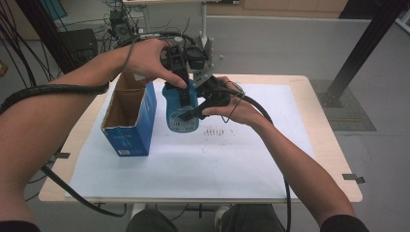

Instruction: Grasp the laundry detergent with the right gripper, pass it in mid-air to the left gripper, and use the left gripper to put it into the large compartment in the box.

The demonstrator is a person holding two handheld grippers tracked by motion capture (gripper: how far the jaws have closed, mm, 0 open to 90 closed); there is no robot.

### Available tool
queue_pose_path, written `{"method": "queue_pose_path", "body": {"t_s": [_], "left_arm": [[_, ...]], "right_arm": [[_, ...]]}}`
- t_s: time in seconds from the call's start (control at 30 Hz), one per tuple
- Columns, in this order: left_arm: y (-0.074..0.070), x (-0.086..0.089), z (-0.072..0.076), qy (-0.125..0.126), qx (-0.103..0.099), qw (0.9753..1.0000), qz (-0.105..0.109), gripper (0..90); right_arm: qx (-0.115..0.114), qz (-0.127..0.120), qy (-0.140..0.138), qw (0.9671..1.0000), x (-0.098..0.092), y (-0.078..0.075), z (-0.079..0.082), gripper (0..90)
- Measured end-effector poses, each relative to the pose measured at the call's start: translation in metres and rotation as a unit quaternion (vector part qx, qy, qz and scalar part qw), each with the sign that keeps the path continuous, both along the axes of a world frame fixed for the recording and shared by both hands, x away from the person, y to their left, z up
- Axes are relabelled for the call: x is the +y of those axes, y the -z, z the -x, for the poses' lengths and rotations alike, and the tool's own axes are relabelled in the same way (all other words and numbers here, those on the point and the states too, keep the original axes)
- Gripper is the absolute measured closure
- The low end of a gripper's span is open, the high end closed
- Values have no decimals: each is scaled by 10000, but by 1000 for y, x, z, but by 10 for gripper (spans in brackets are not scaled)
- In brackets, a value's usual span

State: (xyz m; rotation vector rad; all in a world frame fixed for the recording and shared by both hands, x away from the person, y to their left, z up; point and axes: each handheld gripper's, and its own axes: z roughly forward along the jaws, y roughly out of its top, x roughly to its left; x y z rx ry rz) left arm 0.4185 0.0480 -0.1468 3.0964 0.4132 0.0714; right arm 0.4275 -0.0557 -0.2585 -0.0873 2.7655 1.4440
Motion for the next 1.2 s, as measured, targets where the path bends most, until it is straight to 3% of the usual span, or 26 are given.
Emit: {"method": "queue_pose_path", "body": {"t_s": [1.2], "left_arm": [[8,2,1,30,31,10000,-81,353]], "right_arm": [[56,26,-78,10000,3,8,0,428]]}}
